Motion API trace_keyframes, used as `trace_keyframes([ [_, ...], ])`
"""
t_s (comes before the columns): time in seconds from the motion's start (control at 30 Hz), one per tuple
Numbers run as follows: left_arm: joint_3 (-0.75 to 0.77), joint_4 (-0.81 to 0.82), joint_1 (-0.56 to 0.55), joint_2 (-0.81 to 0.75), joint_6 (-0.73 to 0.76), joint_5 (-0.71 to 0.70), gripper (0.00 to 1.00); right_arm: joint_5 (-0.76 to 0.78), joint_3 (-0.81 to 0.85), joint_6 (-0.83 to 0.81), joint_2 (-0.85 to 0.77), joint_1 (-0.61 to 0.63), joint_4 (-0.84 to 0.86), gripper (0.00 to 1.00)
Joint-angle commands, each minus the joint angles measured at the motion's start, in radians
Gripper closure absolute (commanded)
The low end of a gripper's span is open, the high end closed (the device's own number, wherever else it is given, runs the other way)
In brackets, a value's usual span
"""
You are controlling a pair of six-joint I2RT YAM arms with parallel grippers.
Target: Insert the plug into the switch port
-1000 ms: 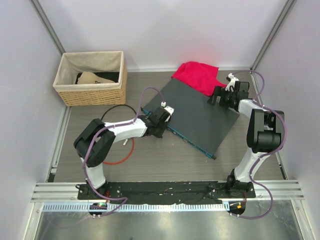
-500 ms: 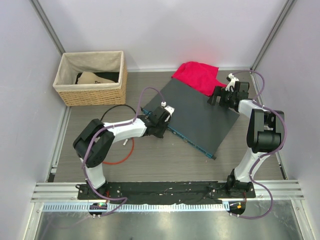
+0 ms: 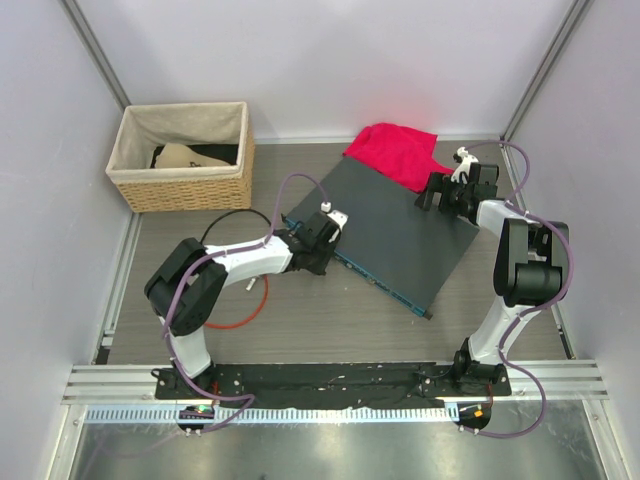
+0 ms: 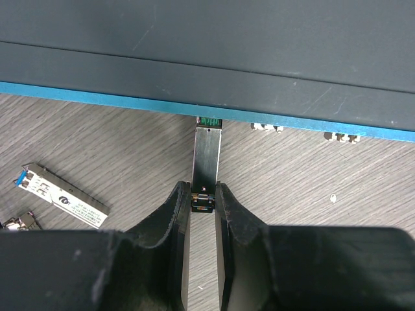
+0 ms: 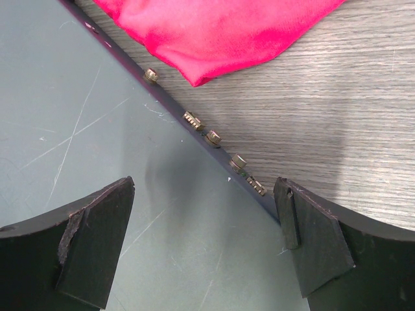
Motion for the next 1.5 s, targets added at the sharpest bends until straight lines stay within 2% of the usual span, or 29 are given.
trace_keyframes([
  [0.0,0.041,0.003,0.009,-0.027,-0.004,-0.02,1.0,-0.046,-0.017,0.034,-0.041,0.019,-0.041,0.01],
  [1.17,0.058,0.021,0.009,0.014,-0.014,0.017,1.0,-0.046,-0.022,0.035,-0.041,0.019,-0.035,0.01],
  [1.47,0.047,0.096,0.009,0.035,-0.01,0.041,1.0,-0.065,-0.025,0.029,-0.039,0.019,-0.025,0.01],
])
